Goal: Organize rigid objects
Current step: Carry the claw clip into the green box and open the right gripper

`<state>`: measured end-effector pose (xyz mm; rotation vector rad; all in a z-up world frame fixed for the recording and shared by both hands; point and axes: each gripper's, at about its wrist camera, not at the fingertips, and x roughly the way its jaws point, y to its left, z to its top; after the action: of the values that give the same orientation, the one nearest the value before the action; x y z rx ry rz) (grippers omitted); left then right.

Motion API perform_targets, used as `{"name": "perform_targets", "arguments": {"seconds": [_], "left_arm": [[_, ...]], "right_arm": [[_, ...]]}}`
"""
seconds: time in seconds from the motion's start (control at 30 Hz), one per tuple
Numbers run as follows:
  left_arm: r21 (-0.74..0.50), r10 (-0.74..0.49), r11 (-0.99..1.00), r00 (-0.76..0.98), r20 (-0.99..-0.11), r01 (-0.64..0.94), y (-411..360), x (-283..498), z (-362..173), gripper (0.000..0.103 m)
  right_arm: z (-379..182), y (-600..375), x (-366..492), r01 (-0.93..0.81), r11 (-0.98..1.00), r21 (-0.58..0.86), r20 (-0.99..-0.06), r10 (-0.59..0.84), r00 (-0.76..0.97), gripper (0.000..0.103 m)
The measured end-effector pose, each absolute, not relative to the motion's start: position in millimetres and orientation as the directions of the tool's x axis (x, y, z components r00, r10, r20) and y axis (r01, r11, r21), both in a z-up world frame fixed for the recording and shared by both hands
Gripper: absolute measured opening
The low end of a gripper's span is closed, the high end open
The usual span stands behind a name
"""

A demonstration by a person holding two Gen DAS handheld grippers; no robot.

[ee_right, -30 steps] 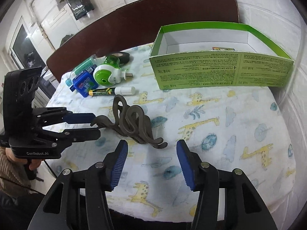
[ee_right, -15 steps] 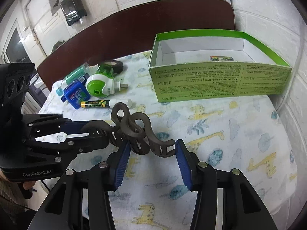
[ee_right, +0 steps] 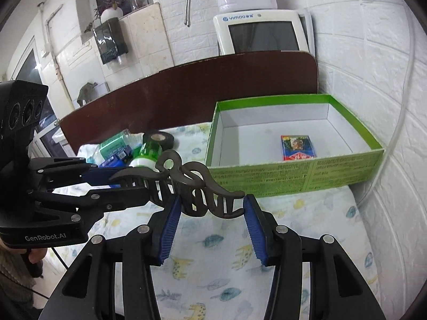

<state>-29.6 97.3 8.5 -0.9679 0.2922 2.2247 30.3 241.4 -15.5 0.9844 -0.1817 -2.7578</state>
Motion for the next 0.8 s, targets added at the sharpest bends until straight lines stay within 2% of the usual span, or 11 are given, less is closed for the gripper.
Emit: {"name": "perform_targets", "arguments": {"seconds": [0.17, 0.4, 0.67, 0.8], "left_arm": [[0.006, 0.492, -0.724, -0.522, -0.696, -0.69, 119, -42, 28, 0.033], [0.036, 0.506, -0.691, -0.519, -0.689, -0.722, 155, -74, 46, 0.033], [0.058, 0.488, -0.664, -0.491, -0.722, -0.745, 207, -123, 46, 0.034], [0.078, 0.459, -0.655, -0.477, -0.75, -0.752, 234, -148, 34, 0.034]], "right_arm": [[1, 258, 19, 0.136, -0.972, 0.193, -0.577, -0.224, -0.786, 0.05], [15, 290, -4, 0.091, -0.981, 0.173, -0.544, -0.173, -0.821, 0.05], [10, 332, -44, 0.032, -0.987, 0.158, -0.548, -0.115, -0.829, 0.05], [-4, 352, -71, -0.003, -0.985, 0.175, -0.577, -0.1, -0.81, 0.05]]}}
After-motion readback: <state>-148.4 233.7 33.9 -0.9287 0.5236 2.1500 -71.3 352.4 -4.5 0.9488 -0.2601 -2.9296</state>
